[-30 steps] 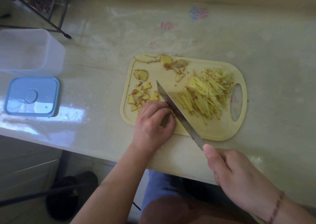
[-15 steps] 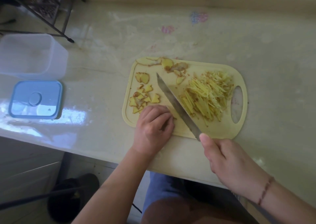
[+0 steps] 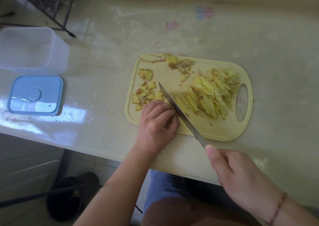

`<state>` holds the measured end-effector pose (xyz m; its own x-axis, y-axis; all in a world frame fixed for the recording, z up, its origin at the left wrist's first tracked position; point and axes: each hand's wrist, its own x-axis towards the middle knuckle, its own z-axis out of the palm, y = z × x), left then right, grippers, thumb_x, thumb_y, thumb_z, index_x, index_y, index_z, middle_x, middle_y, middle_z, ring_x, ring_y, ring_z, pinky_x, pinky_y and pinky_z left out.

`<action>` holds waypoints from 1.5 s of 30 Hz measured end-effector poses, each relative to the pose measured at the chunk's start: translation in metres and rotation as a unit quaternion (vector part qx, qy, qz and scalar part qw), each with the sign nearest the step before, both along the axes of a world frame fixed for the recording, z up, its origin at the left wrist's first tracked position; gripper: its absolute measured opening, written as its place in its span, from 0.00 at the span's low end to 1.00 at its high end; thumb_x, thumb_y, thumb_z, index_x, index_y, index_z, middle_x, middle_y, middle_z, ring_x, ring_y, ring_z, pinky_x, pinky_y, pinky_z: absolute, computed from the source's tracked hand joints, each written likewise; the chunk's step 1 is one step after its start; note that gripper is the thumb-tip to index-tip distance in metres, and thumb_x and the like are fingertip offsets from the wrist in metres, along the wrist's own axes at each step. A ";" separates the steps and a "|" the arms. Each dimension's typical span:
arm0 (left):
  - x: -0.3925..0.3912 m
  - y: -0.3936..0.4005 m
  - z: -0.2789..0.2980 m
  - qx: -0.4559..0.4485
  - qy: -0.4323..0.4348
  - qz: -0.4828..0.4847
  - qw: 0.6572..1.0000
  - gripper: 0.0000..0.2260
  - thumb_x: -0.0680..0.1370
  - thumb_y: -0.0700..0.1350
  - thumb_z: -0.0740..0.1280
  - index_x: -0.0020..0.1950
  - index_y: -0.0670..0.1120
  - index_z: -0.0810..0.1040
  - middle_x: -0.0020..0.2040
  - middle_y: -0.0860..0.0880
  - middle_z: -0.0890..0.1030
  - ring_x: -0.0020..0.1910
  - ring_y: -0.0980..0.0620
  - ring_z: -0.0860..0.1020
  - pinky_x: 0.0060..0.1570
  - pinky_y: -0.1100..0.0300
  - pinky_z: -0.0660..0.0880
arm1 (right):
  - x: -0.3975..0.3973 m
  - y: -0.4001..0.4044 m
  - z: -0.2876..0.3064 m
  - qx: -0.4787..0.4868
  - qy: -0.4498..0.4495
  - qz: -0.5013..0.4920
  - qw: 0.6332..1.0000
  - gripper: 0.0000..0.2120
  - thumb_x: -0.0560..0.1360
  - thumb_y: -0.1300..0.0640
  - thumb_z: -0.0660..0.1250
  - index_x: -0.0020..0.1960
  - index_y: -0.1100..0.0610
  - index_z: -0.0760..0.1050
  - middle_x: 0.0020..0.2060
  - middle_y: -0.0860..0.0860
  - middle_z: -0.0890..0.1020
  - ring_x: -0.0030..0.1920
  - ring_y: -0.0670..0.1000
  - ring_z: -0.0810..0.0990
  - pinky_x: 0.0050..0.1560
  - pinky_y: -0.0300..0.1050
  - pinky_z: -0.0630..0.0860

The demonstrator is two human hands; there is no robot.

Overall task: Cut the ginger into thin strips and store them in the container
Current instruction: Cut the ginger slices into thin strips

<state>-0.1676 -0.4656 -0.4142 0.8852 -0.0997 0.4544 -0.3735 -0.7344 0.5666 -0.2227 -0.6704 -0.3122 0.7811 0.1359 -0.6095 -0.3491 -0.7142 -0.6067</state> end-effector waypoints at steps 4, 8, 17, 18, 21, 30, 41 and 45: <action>0.001 0.000 -0.001 -0.001 0.000 -0.002 1.000 0.03 0.72 0.33 0.73 0.39 0.38 0.84 0.42 0.46 0.84 0.46 0.44 0.81 0.48 0.48 0.77 | -0.001 0.003 -0.010 0.008 0.000 0.010 1.000 0.41 0.64 0.18 0.36 0.28 0.55 0.64 0.22 0.48 0.72 0.25 0.46 0.70 0.33 0.46 0.70; 0.001 0.001 0.001 0.003 -0.001 -0.008 1.000 0.02 0.72 0.33 0.74 0.39 0.38 0.84 0.42 0.45 0.84 0.46 0.44 0.82 0.49 0.48 0.77 | 0.000 0.004 -0.010 0.011 -0.002 0.000 1.000 0.40 0.66 0.20 0.38 0.28 0.55 0.64 0.21 0.47 0.72 0.24 0.46 0.70 0.33 0.47 0.71; 0.000 0.002 0.000 0.018 0.009 -0.019 1.000 0.02 0.76 0.37 0.74 0.43 0.41 0.86 0.46 0.48 0.85 0.49 0.45 0.82 0.52 0.49 0.76 | -0.006 0.002 -0.008 0.011 -0.022 -0.016 1.000 0.30 0.71 0.30 0.45 0.27 0.54 0.63 0.19 0.45 0.71 0.24 0.45 0.70 0.31 0.42 0.65; 0.000 0.002 0.000 0.024 0.012 -0.020 0.999 0.03 0.76 0.38 0.74 0.44 0.41 0.87 0.47 0.48 0.85 0.49 0.45 0.81 0.52 0.49 0.75 | -0.007 -0.001 -0.009 0.016 -0.015 -0.026 0.999 0.31 0.71 0.30 0.45 0.28 0.55 0.63 0.19 0.47 0.69 0.23 0.45 0.68 0.32 0.45 0.66; 0.001 0.002 0.000 0.042 0.011 -0.026 0.999 0.03 0.77 0.40 0.73 0.45 0.42 0.87 0.48 0.48 0.84 0.49 0.44 0.80 0.51 0.48 0.74 | -0.011 -0.003 -0.010 0.021 -0.017 -0.032 0.999 0.31 0.71 0.29 0.46 0.28 0.55 0.63 0.18 0.47 0.68 0.22 0.45 0.67 0.32 0.46 0.65; 0.010 -0.003 0.012 0.074 0.040 0.080 0.993 0.05 0.75 0.43 0.71 0.48 0.45 0.86 0.54 0.49 0.84 0.58 0.44 0.78 0.59 0.48 0.70 | 0.000 0.007 0.001 0.002 -0.011 -0.034 0.999 0.29 0.71 0.32 0.43 0.29 0.54 0.63 0.23 0.47 0.68 0.26 0.46 0.68 0.30 0.39 0.63; 0.049 0.037 0.014 0.143 0.005 -0.087 0.986 0.08 0.76 0.45 0.66 0.43 0.46 0.85 0.52 0.50 0.84 0.51 0.45 0.81 0.55 0.51 0.67 | -0.001 -0.015 0.000 0.078 0.066 -0.159 0.982 0.27 0.73 0.32 0.53 0.29 0.53 0.65 0.21 0.49 0.66 0.23 0.50 0.65 0.29 0.42 0.63; 0.051 0.048 0.007 0.083 -0.006 -0.108 0.991 0.03 0.73 0.41 0.71 0.44 0.46 0.85 0.53 0.49 0.84 0.52 0.46 0.81 0.55 0.50 0.70 | 0.009 -0.012 0.002 0.073 0.095 -0.237 0.964 0.27 0.78 0.36 0.53 0.32 0.56 0.65 0.21 0.51 0.64 0.19 0.49 0.60 0.24 0.36 0.58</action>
